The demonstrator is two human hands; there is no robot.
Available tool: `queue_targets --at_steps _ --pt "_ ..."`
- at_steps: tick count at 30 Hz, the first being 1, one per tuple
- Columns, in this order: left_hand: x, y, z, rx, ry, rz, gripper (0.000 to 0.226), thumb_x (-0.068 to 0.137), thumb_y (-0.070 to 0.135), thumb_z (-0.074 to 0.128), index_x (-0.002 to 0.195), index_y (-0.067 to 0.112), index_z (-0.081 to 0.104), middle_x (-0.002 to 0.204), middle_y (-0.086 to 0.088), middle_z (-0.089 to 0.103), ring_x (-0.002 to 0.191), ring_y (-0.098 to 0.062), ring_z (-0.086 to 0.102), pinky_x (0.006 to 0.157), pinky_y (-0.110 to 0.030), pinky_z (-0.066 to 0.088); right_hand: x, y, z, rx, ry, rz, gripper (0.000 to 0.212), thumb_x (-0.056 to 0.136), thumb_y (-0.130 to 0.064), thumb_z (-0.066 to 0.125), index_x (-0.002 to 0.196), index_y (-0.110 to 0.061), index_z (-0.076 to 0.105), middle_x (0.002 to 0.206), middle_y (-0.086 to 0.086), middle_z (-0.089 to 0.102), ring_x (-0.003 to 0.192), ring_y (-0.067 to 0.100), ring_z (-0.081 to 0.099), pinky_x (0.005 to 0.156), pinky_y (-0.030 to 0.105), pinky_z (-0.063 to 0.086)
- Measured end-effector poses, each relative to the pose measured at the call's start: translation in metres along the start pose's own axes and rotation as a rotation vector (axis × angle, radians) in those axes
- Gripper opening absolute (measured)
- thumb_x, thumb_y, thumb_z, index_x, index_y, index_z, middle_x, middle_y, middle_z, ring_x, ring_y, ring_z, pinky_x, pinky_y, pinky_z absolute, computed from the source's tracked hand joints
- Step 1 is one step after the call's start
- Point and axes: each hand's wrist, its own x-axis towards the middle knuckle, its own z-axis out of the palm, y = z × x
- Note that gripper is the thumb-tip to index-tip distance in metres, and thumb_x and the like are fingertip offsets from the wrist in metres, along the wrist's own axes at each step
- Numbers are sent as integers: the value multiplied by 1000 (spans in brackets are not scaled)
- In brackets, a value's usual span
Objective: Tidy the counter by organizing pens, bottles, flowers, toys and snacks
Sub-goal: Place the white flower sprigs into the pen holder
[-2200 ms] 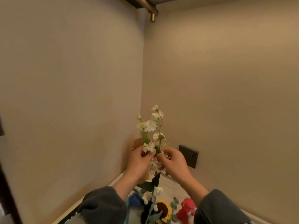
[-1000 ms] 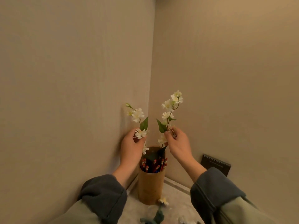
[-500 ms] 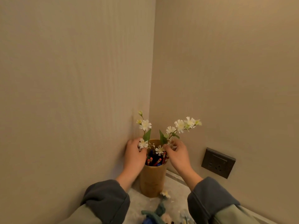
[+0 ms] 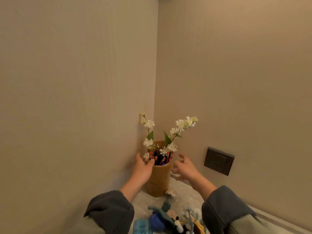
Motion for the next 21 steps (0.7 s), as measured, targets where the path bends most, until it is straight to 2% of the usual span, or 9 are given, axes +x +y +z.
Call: queue_targets --at_steps 2,5,8,14,17,19,21 --pt "-3 -5 5 -57 -65 -101 75 94 30 56 151 24 7 154 -7 27 138 -31 33 109 -52 36 0 7 3 -28 -75 71 67 98 -15 50 154 -22 13 140 16 46 113 30 58 78 35 58" --pt "-3 -12 11 -61 -134 -130 71 94 33 55 150 24 11 154 -4 28 138 -31 32 109 -53 35 3 15 10 -68 -191 127 70 98 -18 50 153 -33 9 151 13 37 128 36 49 92 41 53" --pt "0 -17 16 -81 -150 -114 68 94 33 55 149 24 15 152 -3 30 138 -29 32 110 -52 34 8 19 17 -22 -246 129 76 95 -7 50 150 -41 11 152 9 36 134 36 43 94 44 51" --pt "14 -21 19 -127 -109 -88 70 92 30 59 149 26 17 151 -3 33 137 -29 34 109 -52 36 25 20 22 28 -217 78 79 90 2 52 147 -41 17 147 8 41 133 34 44 94 46 50" --pt "22 -22 19 -100 -102 -57 73 91 29 61 149 25 18 150 -3 34 137 -28 34 109 -52 36 31 19 21 48 -221 56 81 89 3 51 147 -43 18 146 8 41 131 32 45 88 42 54" --pt "25 -22 20 -85 -88 -40 74 90 27 62 150 24 19 151 -3 33 138 -28 34 109 -52 36 35 19 22 40 -224 39 82 88 3 52 146 -43 19 137 3 46 123 27 49 72 30 58" --pt "27 -22 20 -54 -75 -28 75 90 25 63 150 21 18 152 -5 30 138 -27 32 111 -50 34 39 18 23 31 -217 23 81 87 3 53 146 -43 21 123 -3 48 113 21 51 60 22 56"
